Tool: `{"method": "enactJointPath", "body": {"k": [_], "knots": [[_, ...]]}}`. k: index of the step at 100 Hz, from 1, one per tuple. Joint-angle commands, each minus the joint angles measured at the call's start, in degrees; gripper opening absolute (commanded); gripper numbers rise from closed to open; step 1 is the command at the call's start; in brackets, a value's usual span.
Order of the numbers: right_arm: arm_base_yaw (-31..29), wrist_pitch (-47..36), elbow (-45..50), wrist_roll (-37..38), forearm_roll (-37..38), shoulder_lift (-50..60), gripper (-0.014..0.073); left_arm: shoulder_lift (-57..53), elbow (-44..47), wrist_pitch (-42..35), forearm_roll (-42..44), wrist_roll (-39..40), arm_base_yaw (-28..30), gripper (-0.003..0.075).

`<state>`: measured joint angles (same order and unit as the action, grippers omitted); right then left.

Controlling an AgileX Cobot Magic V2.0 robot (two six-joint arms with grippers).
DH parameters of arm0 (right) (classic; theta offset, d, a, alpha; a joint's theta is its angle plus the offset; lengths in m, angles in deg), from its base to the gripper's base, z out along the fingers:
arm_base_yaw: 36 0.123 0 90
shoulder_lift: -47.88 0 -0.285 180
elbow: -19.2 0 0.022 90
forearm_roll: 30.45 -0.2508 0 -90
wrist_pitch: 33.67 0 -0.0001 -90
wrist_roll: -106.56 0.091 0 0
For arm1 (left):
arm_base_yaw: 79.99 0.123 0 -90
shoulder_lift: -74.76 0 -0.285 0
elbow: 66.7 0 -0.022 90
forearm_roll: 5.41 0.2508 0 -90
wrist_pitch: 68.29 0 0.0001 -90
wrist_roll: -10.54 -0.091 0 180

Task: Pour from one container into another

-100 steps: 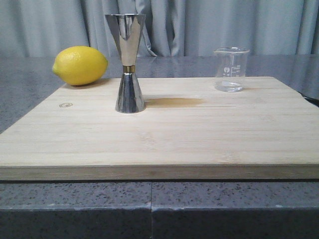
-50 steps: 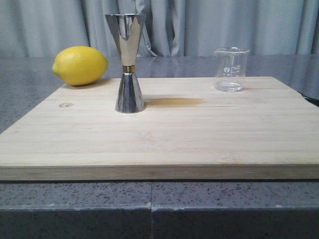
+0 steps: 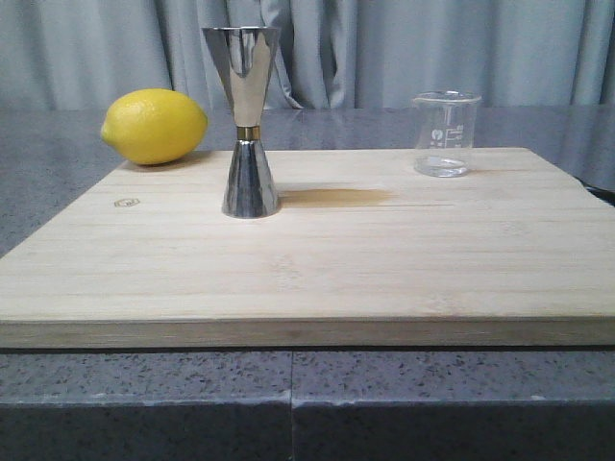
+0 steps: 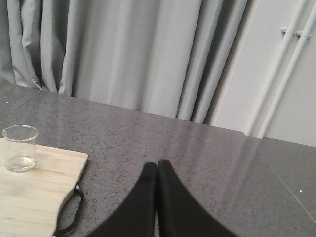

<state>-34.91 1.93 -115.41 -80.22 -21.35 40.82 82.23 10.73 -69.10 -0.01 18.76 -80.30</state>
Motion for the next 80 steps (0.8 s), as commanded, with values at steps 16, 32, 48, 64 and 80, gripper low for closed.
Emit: {"method": "enactJointPath", "body": {"k": [16, 32, 48, 64, 80], "knots": [[-0.3, -4.3, -1.2, -0.3, 0.8, 0.5, -0.0067, -1.3, 1.6, -4.0, -0.4, 0.1, -0.4, -0.0019], [-0.3, -4.3, -1.2, -0.3, 0.8, 0.5, -0.0067, -1.3, 1.6, -4.0, -0.4, 0.1, -0.4, -0.0019], [-0.3, -4.3, -1.2, -0.3, 0.8, 0.5, -0.0067, -1.3, 1.6, -4.0, -0.4, 0.1, -0.4, -0.0019], [-0.3, -4.3, -1.2, -0.3, 0.8, 0.5, -0.0067, -1.3, 1.6, -4.0, -0.4, 0.1, -0.4, -0.0019], [-0.3, -4.9, -0.7, -0.3, 0.5, 0.5, -0.0067, -1.3, 1.6, -4.0, -0.4, 0.1, -0.4, -0.0019]]}}
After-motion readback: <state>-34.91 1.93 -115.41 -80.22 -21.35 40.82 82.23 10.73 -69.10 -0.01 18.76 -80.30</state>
